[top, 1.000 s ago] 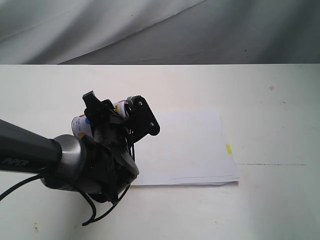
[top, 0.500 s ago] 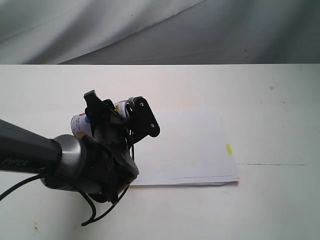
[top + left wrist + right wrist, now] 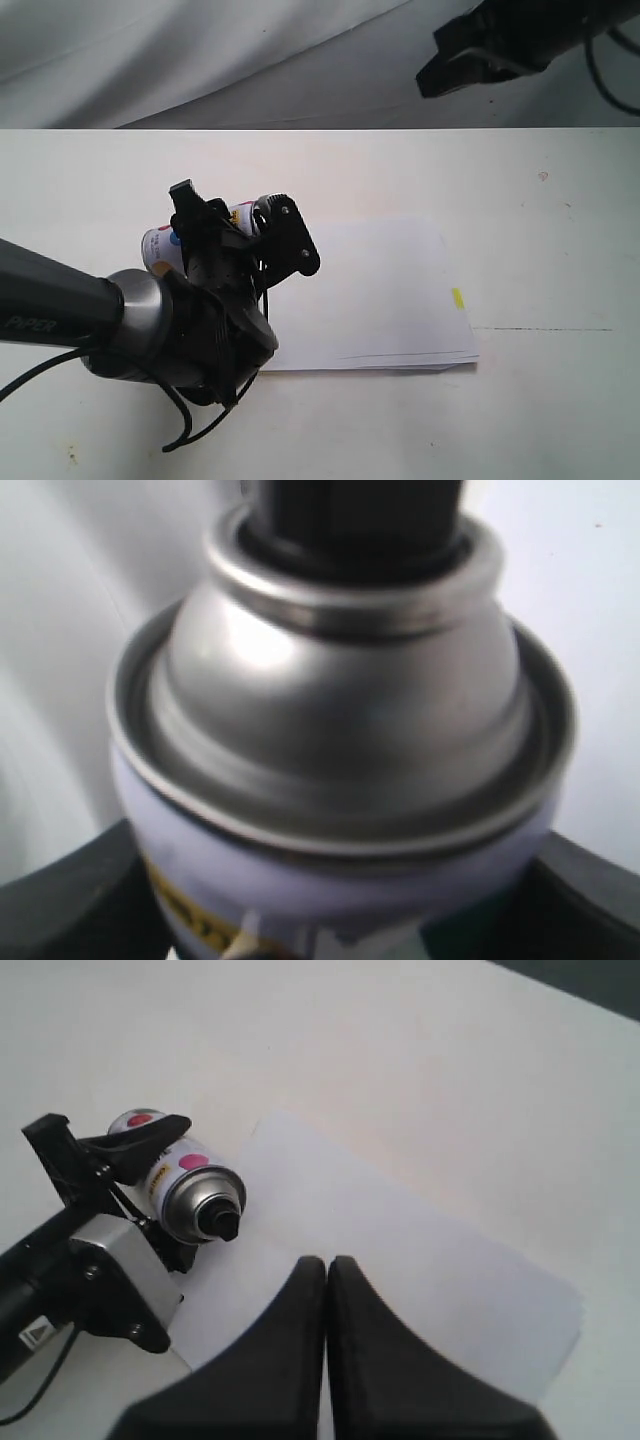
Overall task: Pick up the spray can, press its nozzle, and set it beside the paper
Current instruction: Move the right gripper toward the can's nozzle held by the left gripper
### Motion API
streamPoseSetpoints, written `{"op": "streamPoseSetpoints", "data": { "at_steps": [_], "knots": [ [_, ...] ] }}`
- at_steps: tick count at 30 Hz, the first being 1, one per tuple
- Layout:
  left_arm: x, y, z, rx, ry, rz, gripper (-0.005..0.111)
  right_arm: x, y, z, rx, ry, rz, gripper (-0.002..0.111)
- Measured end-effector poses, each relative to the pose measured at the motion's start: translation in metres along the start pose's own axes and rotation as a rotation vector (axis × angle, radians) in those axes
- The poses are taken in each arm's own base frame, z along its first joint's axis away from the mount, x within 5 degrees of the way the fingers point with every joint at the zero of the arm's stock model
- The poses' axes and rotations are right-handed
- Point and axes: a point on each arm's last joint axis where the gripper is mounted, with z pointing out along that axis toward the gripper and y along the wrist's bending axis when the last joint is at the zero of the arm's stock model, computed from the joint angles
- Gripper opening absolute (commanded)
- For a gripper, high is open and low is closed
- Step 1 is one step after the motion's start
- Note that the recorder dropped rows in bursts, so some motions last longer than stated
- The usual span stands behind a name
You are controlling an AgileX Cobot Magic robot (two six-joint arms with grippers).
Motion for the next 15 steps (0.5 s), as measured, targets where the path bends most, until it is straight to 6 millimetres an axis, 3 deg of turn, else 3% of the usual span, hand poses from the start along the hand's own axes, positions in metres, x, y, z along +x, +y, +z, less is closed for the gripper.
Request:
{"op": "streamPoseSetpoints", "data": {
  "at_steps": [6,11,15],
  "knots": [
    [0.000,0.000,0.000,0.000,0.000,0.000,0.000,0.009,-0.021,0.057,-0.155,0.003,-0.027,0.000],
    [0.000,0.000,0.000,0.000,0.000,-0.007,0.000,0.019,-0.029,0.087,-0.266,-0.004,-0.034,0.000],
    [0.000,0.000,0.000,0.000,0.000,-0.007,0.000,0.038,-0.032,0.107,-0.333,0.007,-0.038,0.000]
  ]
}}
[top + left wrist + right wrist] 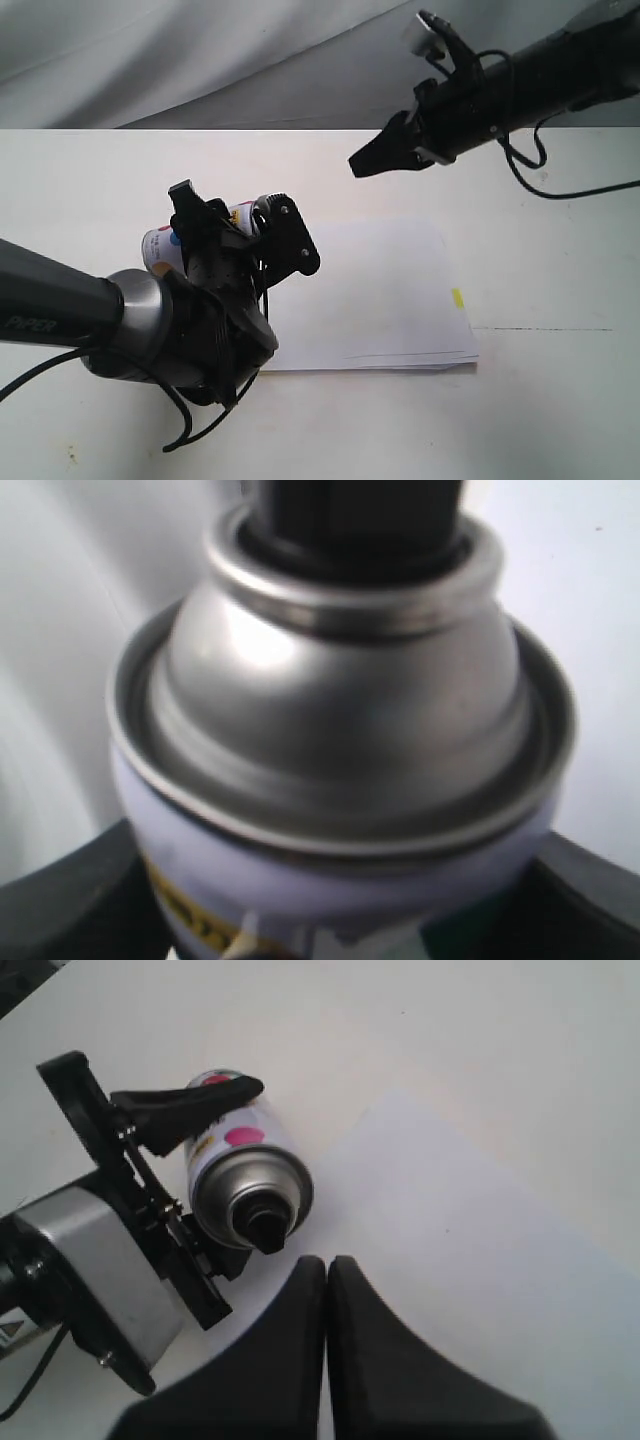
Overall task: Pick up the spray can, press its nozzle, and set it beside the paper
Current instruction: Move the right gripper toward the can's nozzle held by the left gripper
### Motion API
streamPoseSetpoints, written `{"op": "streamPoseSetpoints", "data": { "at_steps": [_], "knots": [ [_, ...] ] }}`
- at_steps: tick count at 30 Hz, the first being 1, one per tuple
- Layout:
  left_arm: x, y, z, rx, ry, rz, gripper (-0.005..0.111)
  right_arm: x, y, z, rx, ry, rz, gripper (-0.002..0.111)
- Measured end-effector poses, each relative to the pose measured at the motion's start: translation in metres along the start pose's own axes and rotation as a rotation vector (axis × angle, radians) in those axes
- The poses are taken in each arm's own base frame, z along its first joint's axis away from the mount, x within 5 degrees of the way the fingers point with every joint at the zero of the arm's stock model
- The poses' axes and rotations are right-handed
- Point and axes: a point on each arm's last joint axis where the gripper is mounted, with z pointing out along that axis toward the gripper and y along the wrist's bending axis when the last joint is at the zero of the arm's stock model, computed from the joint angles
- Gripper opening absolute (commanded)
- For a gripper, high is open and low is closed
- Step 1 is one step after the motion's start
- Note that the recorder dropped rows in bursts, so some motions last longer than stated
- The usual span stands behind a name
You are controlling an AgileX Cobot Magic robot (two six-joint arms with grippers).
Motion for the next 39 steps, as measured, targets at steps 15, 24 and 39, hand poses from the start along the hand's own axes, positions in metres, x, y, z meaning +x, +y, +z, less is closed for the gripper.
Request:
{"op": "streamPoseSetpoints", "data": {
  "at_steps": [15,24,39],
  "knots": [
    [0.000,0.000,0.000,0.000,0.000,-0.006,0.000,0.053,-0.020,-0.001,-0.062,-0.162,0.083,0.000],
    [0.000,0.000,0.000,0.000,0.000,-0.012,0.000,0.053,-0.016,-0.001,-0.106,-0.161,0.070,0.000],
    [0.000,0.000,0.000,0.000,0.000,-0.003,0.000,0.044,0.010,0.029,-0.141,-0.142,-0.080,0.000]
  ]
}}
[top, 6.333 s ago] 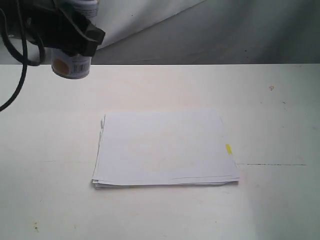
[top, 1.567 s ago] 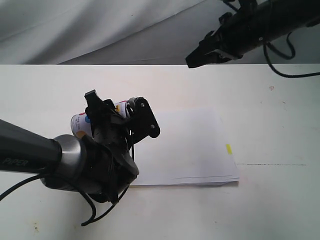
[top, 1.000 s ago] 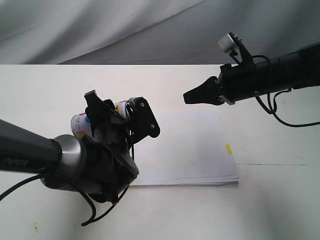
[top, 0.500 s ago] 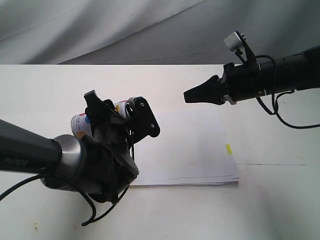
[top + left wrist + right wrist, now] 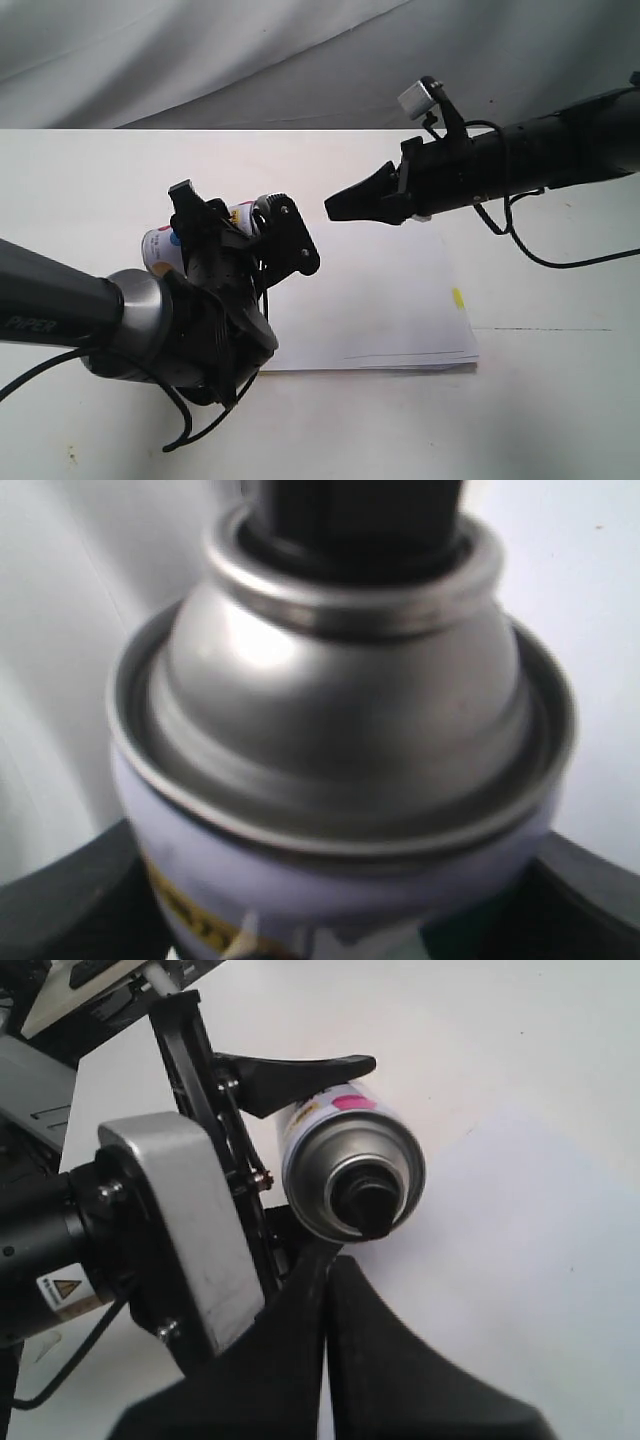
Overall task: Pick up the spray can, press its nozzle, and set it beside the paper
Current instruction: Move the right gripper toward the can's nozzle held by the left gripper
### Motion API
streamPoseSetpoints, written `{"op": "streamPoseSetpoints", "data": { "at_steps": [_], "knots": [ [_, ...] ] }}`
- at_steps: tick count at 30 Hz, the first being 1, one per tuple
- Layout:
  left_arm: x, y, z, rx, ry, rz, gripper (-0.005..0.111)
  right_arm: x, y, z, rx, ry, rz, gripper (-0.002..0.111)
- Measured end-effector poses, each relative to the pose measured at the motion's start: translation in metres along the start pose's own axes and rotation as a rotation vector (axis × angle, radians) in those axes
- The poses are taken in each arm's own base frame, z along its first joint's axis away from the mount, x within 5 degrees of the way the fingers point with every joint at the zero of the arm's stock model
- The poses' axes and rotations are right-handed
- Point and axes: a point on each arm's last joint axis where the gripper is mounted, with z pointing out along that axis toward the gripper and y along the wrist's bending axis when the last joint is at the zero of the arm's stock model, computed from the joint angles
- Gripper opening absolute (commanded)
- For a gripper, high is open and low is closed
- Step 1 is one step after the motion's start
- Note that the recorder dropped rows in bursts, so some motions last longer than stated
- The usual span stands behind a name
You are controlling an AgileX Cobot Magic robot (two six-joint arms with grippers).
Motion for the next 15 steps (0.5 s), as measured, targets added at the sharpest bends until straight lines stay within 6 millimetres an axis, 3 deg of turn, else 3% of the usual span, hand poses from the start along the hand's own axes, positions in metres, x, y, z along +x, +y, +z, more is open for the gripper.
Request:
{"op": "streamPoseSetpoints", "data": {
  "at_steps": [5,11,15],
  "knots": [
    [0.000,0.000,0.000,0.000,0.000,0.000,0.000,-0.001,-0.005,0.005,0.007,-0.067,-0.024,0.000],
    [0.000,0.000,0.000,0.000,0.000,0.000,0.000,0.021,-0.026,0.024,-0.030,-0.118,-0.002,0.000],
    [0.000,0.000,0.000,0.000,0.000,0.002,0.000,0.024,-0.029,0.029,-0.034,-0.136,-0.030,0.000]
  ]
}}
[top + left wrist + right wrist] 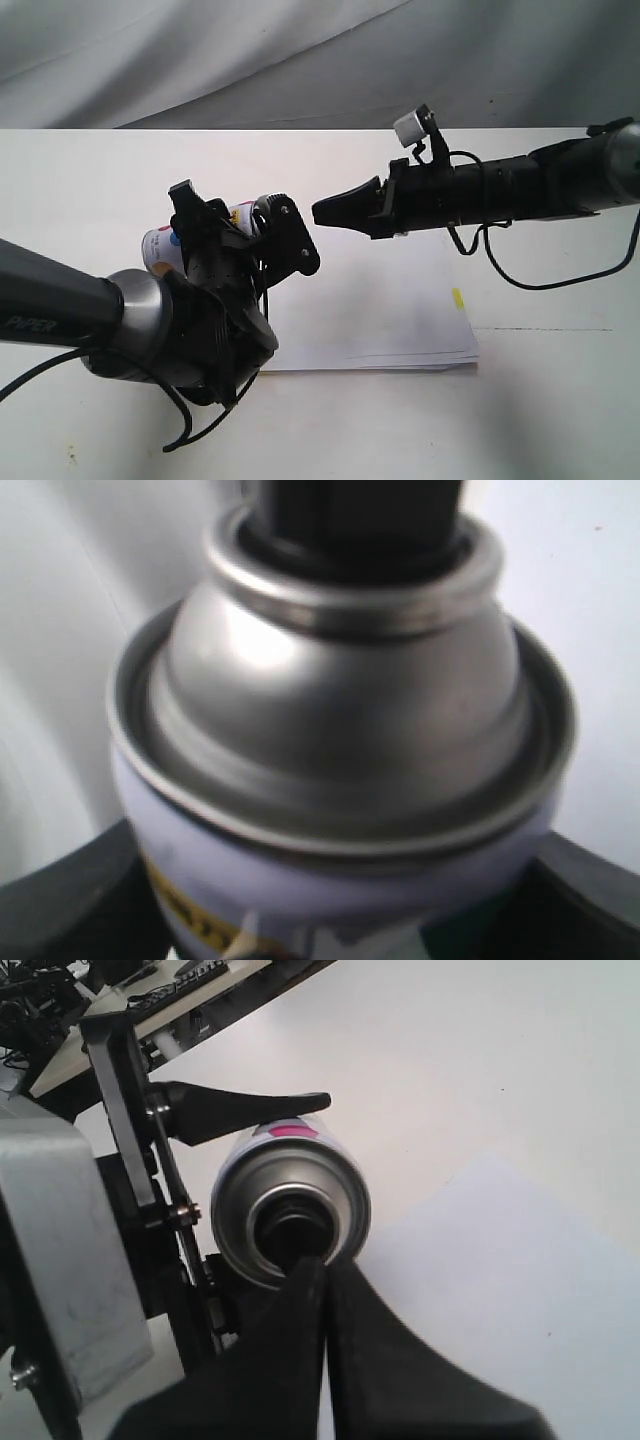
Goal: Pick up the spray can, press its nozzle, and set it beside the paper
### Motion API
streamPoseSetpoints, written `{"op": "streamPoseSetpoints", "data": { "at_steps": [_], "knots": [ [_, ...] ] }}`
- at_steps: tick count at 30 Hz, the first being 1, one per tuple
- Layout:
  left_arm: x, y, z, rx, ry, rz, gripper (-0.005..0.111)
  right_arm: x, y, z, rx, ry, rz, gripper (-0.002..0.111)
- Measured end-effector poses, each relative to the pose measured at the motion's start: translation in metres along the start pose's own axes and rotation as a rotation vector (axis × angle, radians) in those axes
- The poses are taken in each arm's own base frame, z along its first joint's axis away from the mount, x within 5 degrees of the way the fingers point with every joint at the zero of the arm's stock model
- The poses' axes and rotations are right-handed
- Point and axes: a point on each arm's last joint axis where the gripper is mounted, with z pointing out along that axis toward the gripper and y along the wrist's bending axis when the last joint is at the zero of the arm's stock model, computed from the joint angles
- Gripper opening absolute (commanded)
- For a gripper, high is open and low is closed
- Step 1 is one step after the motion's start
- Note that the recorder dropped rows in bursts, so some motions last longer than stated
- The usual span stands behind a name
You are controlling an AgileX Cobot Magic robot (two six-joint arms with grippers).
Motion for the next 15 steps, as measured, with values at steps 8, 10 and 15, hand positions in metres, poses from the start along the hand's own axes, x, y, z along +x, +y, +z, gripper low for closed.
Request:
{"op": "streamPoseSetpoints", "data": {
  "at_steps": [8,10,15],
  "knots": [
    [0.000,0.000,0.000,0.000,0.000,0.002,0.000,0.000,0.005,0.008,-0.013,0.002,-0.047,0.000],
    [0.000,0.000,0.000,0.000,0.000,0.002,0.000,0.000,0.007,0.011,-0.014,0.010,-0.056,0.000],
    [0.000,0.000,0.000,0.000,0.000,0.002,0.000,0.001,0.008,0.014,-0.008,0.018,-0.059,0.000]
  ]
}}
